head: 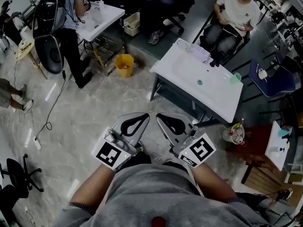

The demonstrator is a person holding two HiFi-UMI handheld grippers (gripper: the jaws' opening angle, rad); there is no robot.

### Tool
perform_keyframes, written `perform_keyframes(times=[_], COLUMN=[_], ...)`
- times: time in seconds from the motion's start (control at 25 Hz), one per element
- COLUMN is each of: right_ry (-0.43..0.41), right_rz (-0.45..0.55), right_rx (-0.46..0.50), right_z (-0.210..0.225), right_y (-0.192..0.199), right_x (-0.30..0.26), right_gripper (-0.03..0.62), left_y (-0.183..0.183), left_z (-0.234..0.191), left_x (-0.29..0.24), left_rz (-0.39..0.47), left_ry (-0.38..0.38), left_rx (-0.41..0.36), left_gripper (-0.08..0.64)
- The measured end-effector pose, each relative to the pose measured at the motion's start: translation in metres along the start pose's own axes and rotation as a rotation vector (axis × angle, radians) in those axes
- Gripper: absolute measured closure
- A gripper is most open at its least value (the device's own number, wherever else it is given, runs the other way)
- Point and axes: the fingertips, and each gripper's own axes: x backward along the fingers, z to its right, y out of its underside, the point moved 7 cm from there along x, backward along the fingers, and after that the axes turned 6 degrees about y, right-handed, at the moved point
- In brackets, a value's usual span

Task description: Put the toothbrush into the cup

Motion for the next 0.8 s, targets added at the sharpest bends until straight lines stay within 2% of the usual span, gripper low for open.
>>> perform_keyframes(times=[0.28,0.8], right_ry=[0.039,0.072], right_rz=[-0.012,0.007], right_rx=[-0.015,-0.015], right_z=[0.0,0.04], right_y=[0.001,0.005], right_x=[-0.033,-0.051], right_gripper=[0.578,0.578], left_y=[0.001,0.003], left_z=[-0.038,-0.071], left_x=[0.007,-0.023], left_rz=[-0.011,-0.03], left_ry=[0.019,0.036], left_rx=[0.034,0.011], left_gripper=[0.557,0.557])
